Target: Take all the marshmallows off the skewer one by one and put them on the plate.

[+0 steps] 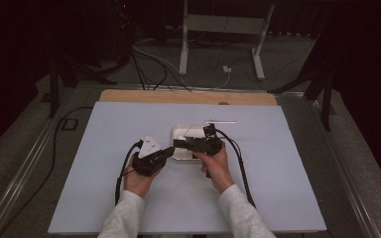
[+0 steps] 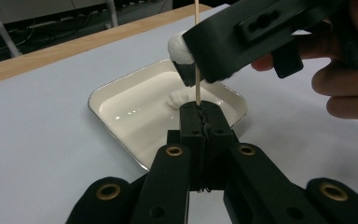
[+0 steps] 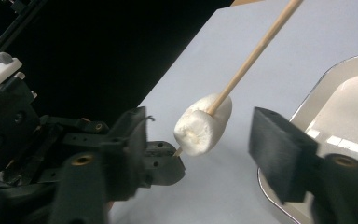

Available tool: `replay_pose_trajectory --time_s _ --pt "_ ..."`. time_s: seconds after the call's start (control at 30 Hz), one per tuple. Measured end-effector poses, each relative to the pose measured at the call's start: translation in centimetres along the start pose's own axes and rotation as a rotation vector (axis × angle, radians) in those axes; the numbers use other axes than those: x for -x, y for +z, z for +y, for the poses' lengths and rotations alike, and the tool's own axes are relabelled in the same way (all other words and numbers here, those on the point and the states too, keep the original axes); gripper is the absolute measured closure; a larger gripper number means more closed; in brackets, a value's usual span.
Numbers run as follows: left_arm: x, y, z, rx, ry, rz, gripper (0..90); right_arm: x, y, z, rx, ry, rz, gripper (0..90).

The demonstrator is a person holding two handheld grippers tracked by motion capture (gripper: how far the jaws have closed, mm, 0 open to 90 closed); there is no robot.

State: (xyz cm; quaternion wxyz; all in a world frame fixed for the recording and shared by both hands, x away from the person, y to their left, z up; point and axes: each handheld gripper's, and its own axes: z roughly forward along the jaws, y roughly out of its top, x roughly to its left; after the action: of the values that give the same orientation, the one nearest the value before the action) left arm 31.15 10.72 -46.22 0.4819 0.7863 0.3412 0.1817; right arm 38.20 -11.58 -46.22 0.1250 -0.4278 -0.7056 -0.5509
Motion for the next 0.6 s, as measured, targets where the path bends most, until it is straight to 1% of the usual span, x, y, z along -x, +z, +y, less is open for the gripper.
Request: replay_pose_trajectory --time_s 0.13,0.2,0.23,0.3,0.37,0.47,0.6 --pt "0.04 0.03 0.02 0.001 0.001 -0.002 90.0 0.13 0.18 -0.03 -0.014 0.021 -0.007 62.4" --pt "0.04 0.07 -0.02 -0.001 0.001 -0.004 90.0 0.12 0.23 -0.1 -0.02 0.017 0.008 67.9" --pt "0.05 0.07 -0.03 0.001 0.001 -0.003 90.0 0.04 0.26 -0.12 -0.023 0.016 0.005 70.4" --pt "0.03 0.02 0.0 0.004 0.001 -0.002 90.0 -0.05 0.22 -0.14 -0.015 0.008 0.01 74.3" --pt "0.03 -0.04 0.01 0.013 0.0 -0.001 90.0 -0.17 0.11 -0.11 0.0 0.01 0.019 77.5" --pt "-0.03 -0.15 0.0 0.021 0.003 -0.003 90.0 -0.29 -0.05 -0.05 0.022 0.018 0.029 79.6" --pt "-0.05 -0.21 -0.01 0.019 0.017 0.002 90.0 -0.39 -0.23 0.01 0.046 0.026 0.022 80.8"
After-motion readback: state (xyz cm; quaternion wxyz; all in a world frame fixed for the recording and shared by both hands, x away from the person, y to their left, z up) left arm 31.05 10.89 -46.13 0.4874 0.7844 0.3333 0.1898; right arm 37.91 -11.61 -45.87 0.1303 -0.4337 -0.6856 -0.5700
